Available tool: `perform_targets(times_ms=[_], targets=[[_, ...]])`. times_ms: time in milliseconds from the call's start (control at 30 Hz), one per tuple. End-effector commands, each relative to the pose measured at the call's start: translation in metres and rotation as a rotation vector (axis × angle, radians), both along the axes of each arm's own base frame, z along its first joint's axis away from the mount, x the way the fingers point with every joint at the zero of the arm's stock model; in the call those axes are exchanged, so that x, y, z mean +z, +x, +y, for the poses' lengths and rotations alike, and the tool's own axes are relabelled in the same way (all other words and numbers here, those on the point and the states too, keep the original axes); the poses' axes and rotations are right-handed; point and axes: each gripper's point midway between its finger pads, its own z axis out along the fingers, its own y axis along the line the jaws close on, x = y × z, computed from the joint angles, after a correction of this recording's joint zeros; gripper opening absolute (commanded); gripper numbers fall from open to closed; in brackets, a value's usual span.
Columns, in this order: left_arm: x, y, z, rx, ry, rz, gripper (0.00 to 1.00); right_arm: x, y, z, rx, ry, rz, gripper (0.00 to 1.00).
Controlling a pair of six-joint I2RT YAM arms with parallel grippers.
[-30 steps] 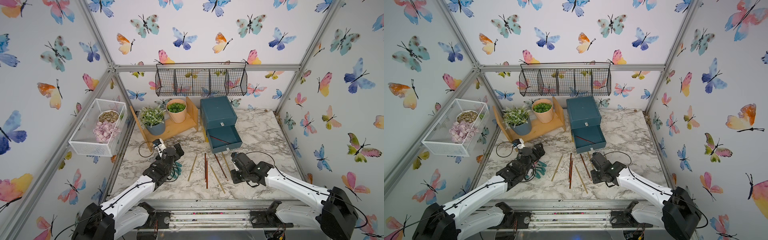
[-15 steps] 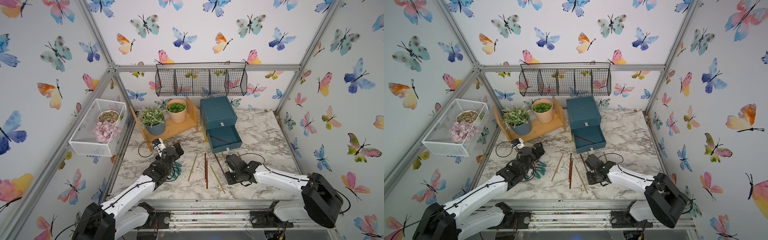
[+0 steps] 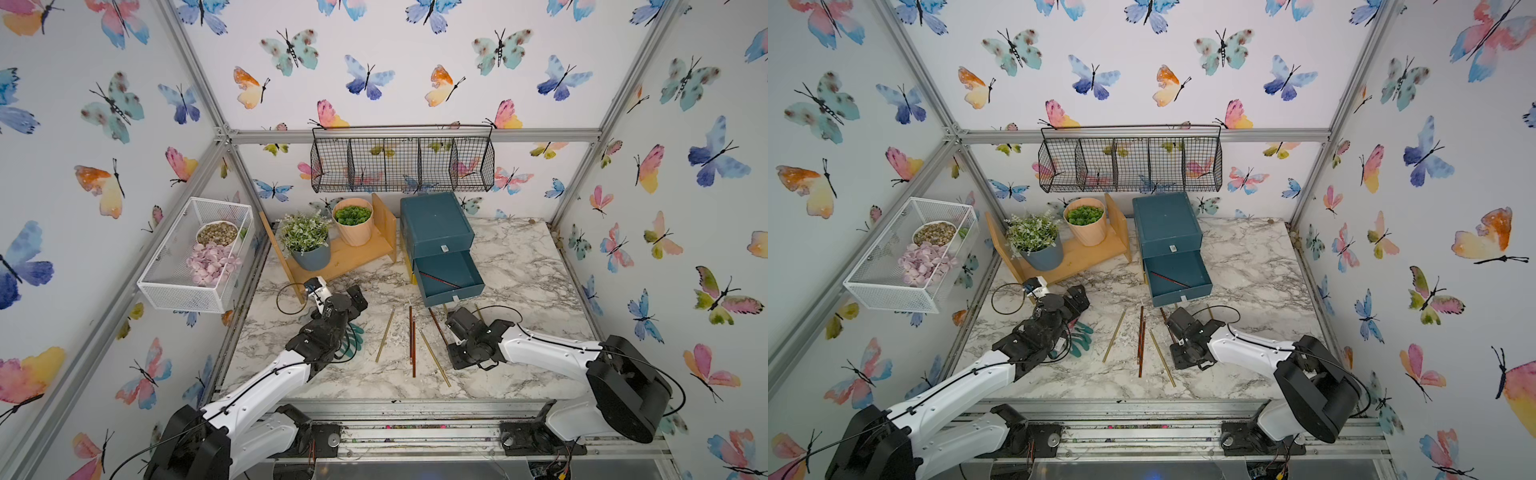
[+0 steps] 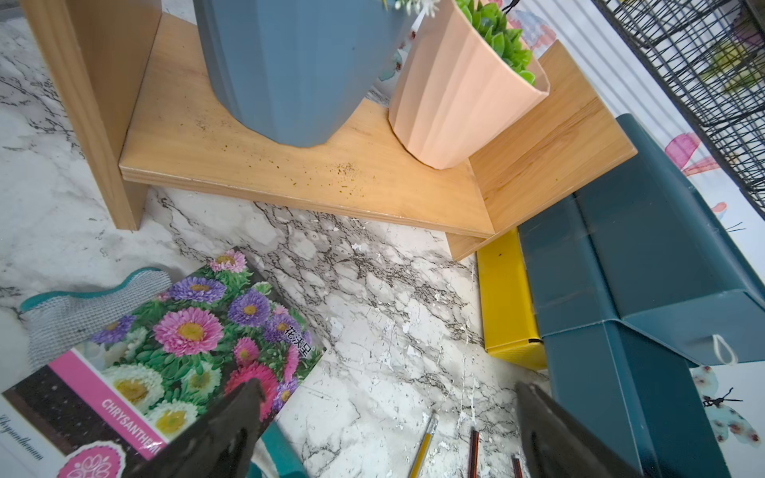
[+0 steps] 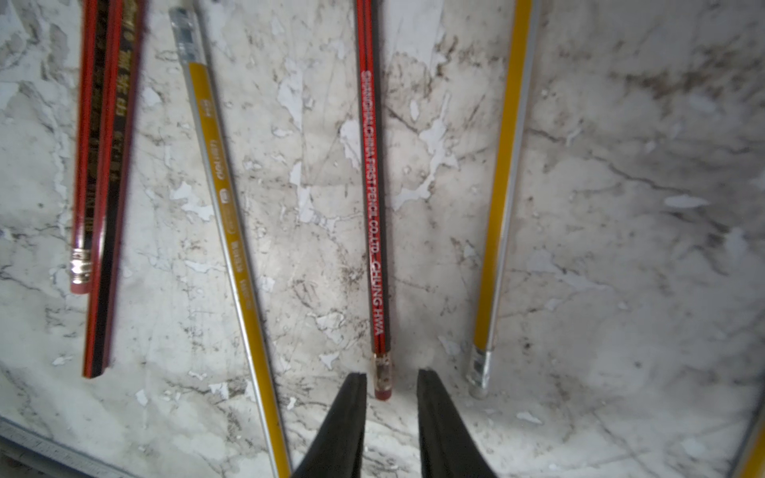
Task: Please place the pencils in the drawer according to their color
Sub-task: Pick up the pencil from the center of the board.
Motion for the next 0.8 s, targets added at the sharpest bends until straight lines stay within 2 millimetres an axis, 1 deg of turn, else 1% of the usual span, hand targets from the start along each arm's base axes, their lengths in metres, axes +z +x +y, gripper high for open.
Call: perform_targets(times_ms=[0, 233, 500, 767], targets=[[0.007, 0.003, -0.005, -0.024, -0.028, -0.012, 0.98, 0.001, 0.004, 0.005, 0.017, 0.000, -0.007, 0.26], [0.008, 0.002, -0.004, -0.022, -0.030, -0.015, 0.98, -0.002, 0.006, 0.009, 0.026, -0.008, 0.002, 0.24], [0.008, 0.002, -0.004, -0.021, -0.033, -0.017, 0.98, -0.012, 0.002, 0.001, 0.028, -0.064, 0.038, 0.22], [0.007, 0.001, -0.001, -0.018, -0.032, -0.018, 0.98, -0.021, -0.017, -0.017, 0.028, -0.148, 0.119, 0.21]])
